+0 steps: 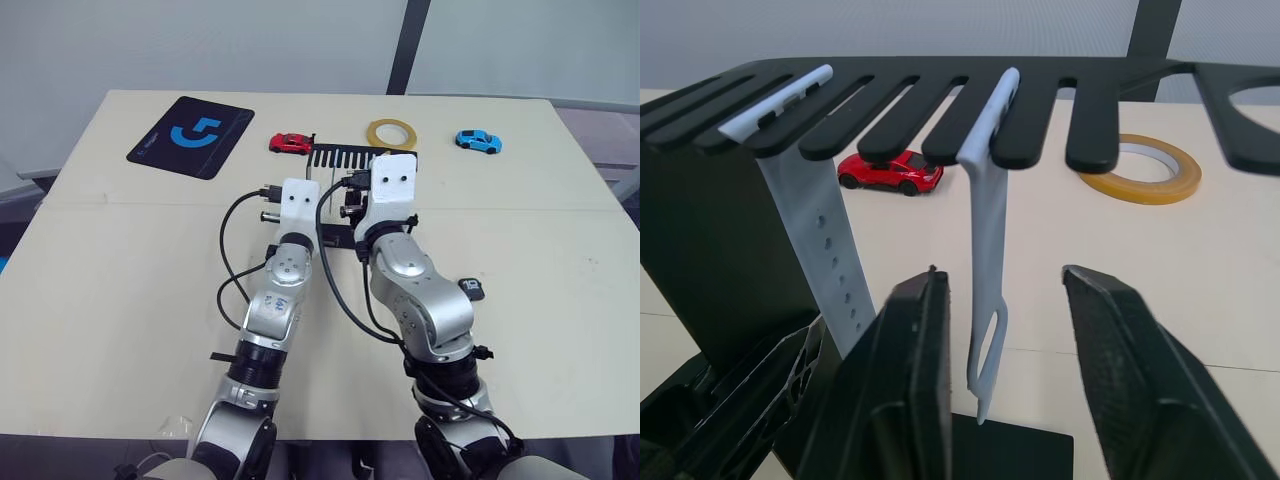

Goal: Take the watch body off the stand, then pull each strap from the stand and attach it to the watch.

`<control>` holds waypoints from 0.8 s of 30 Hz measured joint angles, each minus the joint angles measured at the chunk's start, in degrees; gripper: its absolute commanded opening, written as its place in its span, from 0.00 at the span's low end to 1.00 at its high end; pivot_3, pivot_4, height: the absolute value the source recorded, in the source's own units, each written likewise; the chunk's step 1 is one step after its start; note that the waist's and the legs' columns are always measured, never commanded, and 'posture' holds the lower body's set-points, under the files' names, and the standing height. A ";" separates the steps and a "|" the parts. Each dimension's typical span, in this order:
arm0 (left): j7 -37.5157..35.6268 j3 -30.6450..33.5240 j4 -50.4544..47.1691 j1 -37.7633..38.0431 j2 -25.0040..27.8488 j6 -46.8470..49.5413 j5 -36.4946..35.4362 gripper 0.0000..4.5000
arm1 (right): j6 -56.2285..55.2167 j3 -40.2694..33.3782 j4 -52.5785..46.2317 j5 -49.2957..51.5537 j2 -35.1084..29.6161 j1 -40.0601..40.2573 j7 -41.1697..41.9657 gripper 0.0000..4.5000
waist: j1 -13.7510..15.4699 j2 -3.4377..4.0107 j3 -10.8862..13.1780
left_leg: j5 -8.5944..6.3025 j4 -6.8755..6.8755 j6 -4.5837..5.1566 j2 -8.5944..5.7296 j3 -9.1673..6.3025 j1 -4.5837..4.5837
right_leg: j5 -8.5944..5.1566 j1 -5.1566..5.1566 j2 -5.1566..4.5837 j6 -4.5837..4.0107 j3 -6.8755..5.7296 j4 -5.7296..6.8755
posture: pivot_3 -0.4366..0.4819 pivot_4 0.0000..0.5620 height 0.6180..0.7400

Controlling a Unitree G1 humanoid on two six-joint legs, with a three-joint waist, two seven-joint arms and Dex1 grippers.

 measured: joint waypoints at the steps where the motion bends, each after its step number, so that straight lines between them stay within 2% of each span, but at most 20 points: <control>1: -0.05 0.00 0.00 0.00 0.00 0.00 -0.01 0.00 | -0.04 0.00 0.04 -0.28 0.04 0.00 0.07 0.46 | 0.00 0.00 0.00 | 0.00 0.00 0.00 0.00 0.00 0.00 | 0.00 0.00 0.00 0.00 0.00 0.00 | 0.48 0.27 0.93; 6: -0.10 -0.04 0.00 0.03 -0.01 -0.04 0.00 0.00 | -0.06 -0.02 0.09 -1.15 0.17 0.00 0.42 0.46 | -0.01 0.00 0.00 | 0.00 0.00 0.00 0.00 -0.01 0.00 | 0.00 0.00 0.00 0.00 0.00 -0.01 | 0.48 0.27 0.93; 9: -0.12 -0.03 0.00 0.02 -0.01 -0.05 -0.02 0.00 | -0.26 0.01 0.10 -1.22 0.22 0.00 0.89 0.26 | -0.01 0.00 0.00 | 0.00 -0.01 0.00 0.00 -0.01 -0.01 | 0.00 0.00 0.00 0.00 -0.01 -0.02 | 0.48 0.27 0.93; 11: -0.16 -0.03 0.00 0.02 -0.01 -0.05 -0.02 0.00 | -0.63 0.07 0.11 -1.32 0.23 0.00 1.29 0.04 | -0.01 0.00 0.00 | 0.00 -0.01 0.00 0.00 -0.01 -0.01 | 0.00 0.00 0.00 0.00 -0.01 -0.02 | 0.48 0.27 0.93; 12: -0.20 -0.03 0.00 0.02 -0.01 -0.05 -0.02 0.00 | -0.78 0.13 0.11 -1.47 0.23 0.00 1.41 0.01 | -0.01 0.00 0.00 | 0.00 -0.01 0.00 0.00 -0.01 -0.01 | 0.00 0.00 0.00 0.00 -0.01 -0.03 | 0.48 0.27 0.93; 24: -0.37 0.01 1.12 -0.20 -0.05 -1.35 -0.09 0.00 | 0.83 1.64 -1.67 -2.90 0.06 0.18 4.57 0.01 | 0.04 0.00 0.00 | 0.00 -0.02 0.00 0.00 -0.04 -0.03 | 0.00 0.00 -0.01 0.00 -0.03 -0.05 | 0.48 0.27 0.93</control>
